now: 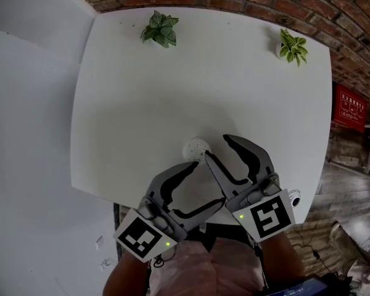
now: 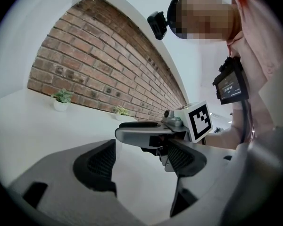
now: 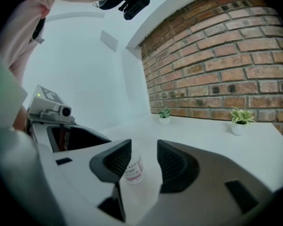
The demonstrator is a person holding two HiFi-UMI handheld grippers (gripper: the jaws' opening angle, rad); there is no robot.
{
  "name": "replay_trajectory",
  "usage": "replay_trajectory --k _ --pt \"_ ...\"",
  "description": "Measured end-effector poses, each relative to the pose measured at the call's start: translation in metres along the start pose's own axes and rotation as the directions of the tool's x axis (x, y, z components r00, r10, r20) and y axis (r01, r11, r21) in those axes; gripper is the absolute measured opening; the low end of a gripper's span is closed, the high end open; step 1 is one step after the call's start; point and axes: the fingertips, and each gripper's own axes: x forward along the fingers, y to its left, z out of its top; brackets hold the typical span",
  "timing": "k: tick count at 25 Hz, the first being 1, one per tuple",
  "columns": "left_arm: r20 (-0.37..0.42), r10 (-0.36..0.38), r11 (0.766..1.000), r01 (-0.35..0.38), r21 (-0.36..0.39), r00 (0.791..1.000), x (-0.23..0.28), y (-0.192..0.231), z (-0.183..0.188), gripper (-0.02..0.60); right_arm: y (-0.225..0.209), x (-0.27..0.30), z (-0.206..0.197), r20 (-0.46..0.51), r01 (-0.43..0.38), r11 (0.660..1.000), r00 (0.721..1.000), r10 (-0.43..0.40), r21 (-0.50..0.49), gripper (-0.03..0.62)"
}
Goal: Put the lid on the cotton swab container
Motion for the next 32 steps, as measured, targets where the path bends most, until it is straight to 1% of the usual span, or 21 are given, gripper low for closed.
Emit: replay_trajectory --k 9,13,16,18,22,25,27,29,30,31,32 --pt "0.004 -0.012 1.0 0.012 0.011 1.0 0.0 -0.001 0.0 0.353 0.001 0.0 0.0 0.01 0.006 1.0 1.0 -0.006 0.01 0.161" --pt "-0.007 -0.022 0.999 0.022 0.029 1.0 0.0 -0.003 -0.001 0.353 0.003 0.0 0.0 -0.005 -0.001 1.0 1.0 0.001 0.014 0.164" --pt "-0.016 -0.023 1.0 0.023 0.021 1.0 0.001 -0.002 -0.004 0.353 0.002 0.001 -0.006 -0.018 0.004 1.0 1.0 -0.004 0.0 0.164" --pt "-0.017 -0.022 1.0 0.023 0.019 1.0 0.002 -0.001 -0.005 0.353 0.002 0.001 -0.007 -0.014 0.005 1.0 1.0 -0.004 0.01 0.161" --pt "-0.011 -0.026 0.999 0.026 0.027 1.0 0.002 -0.002 -0.002 0.353 0.0 0.0 -0.003 0.011 -0.006 0.998 1.0 0.005 0.059 0.167" --pt "0.007 -0.011 1.0 0.011 0.022 1.0 -0.003 -0.004 0.007 0.351 -0.007 -0.006 0.012 0.072 -0.001 0.998 0.997 -0.003 0.058 0.169" --pt "0.041 0.019 1.0 -0.019 0.021 0.999 -0.013 -0.006 0.023 0.342 -0.011 -0.016 0.028 0.111 0.014 0.998 0.994 -0.019 0.053 0.167" --pt "0.094 0.082 0.995 -0.088 0.052 0.992 -0.027 -0.006 0.049 0.312 -0.013 -0.03 0.051 0.143 0.042 0.998 0.989 -0.049 0.047 0.164" --pt "0.128 0.136 0.986 -0.147 0.083 0.982 -0.035 -0.002 0.064 0.291 -0.015 -0.037 0.064 0.161 0.063 0.997 0.985 -0.068 0.039 0.16" --pt "0.17 0.206 0.967 -0.227 0.119 0.964 -0.044 0.005 0.081 0.247 -0.017 -0.043 0.077 0.18 0.086 0.996 0.98 -0.09 0.029 0.149" --pt "0.222 0.283 0.936 -0.319 0.146 0.933 -0.053 0.014 0.099 0.185 -0.019 -0.048 0.091 0.201 0.108 0.994 0.973 -0.11 0.02 0.134"
